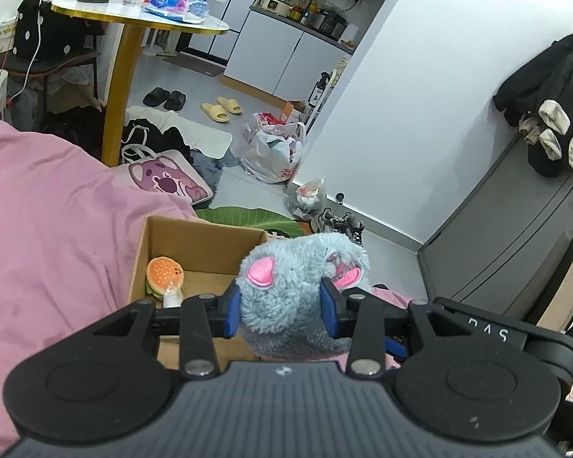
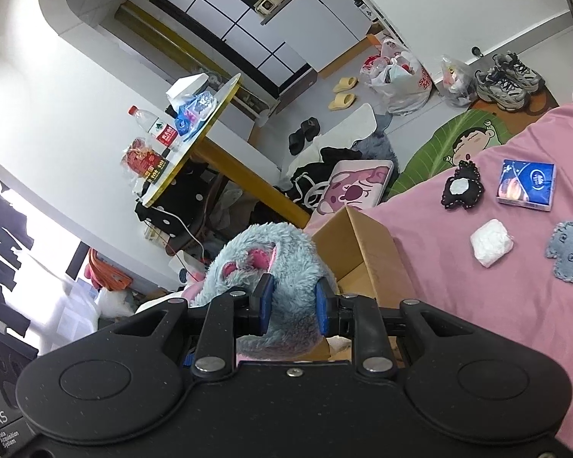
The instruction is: Organize soft objects
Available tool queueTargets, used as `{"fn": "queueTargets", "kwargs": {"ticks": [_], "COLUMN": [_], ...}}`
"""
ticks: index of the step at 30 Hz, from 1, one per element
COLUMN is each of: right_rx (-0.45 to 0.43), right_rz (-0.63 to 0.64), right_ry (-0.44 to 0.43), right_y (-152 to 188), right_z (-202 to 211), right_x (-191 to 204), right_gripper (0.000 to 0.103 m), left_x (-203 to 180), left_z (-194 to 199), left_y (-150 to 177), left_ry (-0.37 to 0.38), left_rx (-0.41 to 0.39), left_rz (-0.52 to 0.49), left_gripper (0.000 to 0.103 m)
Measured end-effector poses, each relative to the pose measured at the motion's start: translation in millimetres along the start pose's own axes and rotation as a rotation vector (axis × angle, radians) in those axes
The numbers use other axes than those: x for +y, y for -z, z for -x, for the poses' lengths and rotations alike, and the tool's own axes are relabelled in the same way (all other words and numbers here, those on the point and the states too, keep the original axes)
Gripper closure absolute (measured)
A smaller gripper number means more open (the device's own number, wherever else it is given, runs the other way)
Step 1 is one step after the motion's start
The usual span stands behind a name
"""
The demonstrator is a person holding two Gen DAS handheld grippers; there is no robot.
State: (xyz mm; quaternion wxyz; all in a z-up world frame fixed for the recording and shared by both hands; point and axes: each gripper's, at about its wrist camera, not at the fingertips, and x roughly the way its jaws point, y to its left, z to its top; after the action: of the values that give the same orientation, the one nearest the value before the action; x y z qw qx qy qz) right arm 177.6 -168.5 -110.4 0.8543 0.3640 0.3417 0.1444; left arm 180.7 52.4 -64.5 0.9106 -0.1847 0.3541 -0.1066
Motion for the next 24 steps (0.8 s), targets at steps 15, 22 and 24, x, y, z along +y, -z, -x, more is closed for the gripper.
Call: {"fn": "queueTargets", "kwargs": {"ticks": [15, 22, 24], "right_rx": [0.04, 0.063, 0.073], "right_rz": [0.045, 0.039, 0.044], "right_ry": [0.072, 0.099, 0.112], "right_y": [-17, -17, -16], "right_z": [-60, -84, -91], "right_x": [6, 2, 4], "right_gripper": [0.08, 0.079, 0.079], "left_x": [44, 66, 76], "left_z": [-52, -81, -86], "left_y": [-23, -22, -22], "left_ry": [0.064, 0.088, 0.097], "left_rx": [0.001, 0.04, 0.049], "left_rz": [0.062, 0.127, 0.164], "left_gripper": [0.063, 0.063, 0.063]}}
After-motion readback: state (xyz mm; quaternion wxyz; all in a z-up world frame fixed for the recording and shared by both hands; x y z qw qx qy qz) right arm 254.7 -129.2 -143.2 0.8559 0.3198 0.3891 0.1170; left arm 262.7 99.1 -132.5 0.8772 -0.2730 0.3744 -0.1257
